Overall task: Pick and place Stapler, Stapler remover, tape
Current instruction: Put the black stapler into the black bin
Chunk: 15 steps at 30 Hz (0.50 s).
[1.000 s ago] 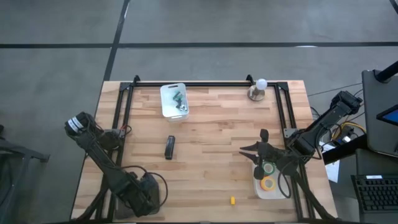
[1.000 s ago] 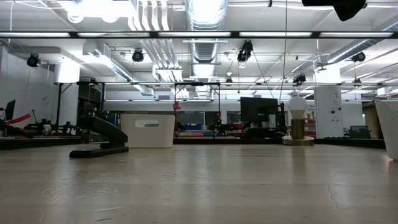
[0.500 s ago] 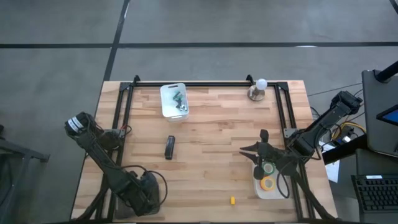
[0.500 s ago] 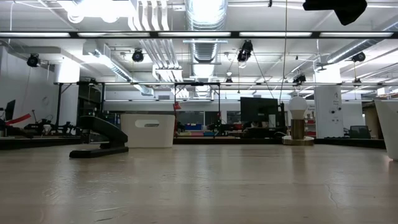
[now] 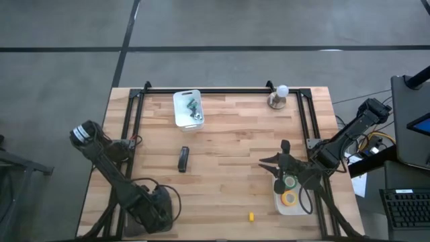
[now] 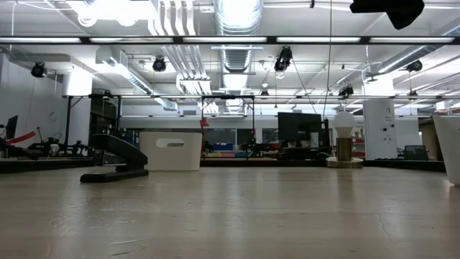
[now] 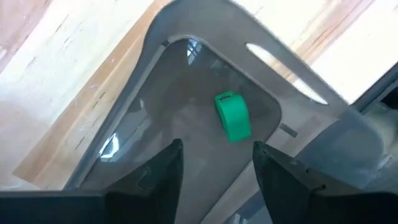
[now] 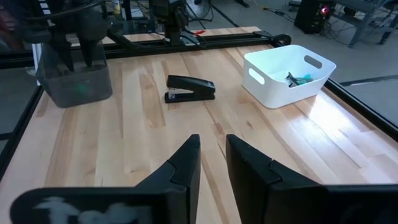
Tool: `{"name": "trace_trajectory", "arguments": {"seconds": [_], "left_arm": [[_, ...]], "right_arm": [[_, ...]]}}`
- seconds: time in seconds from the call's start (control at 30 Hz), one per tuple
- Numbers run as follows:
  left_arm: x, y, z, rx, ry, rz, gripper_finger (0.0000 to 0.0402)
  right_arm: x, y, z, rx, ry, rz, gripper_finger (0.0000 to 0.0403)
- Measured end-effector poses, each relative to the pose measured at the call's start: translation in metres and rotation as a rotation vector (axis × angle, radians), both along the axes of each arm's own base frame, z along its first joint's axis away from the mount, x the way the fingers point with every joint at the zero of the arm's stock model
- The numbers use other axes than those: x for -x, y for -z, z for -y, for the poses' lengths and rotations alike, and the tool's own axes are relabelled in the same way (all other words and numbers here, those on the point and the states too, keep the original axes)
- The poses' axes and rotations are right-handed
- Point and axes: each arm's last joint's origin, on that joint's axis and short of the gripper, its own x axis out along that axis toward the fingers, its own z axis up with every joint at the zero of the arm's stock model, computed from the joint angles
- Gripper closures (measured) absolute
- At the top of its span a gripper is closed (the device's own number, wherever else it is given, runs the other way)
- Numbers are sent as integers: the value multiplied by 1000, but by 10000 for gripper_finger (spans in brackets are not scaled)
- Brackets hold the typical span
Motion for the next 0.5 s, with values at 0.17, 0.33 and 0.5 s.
{"name": "trace_trajectory", "arguments": {"seconds": [0.17, 0.33, 0.5], "left_arm": [[-4, -9, -6, 14, -14, 57, 207], [-11, -29, -11, -24, 26, 245, 208], [-22, -43, -27, -218, -10, 450, 209]], "right_arm": [[0, 0, 0, 0, 0, 0, 329], [0, 0, 0, 0, 1, 0, 338], [0, 0, 0, -3, 2, 2, 344]]}}
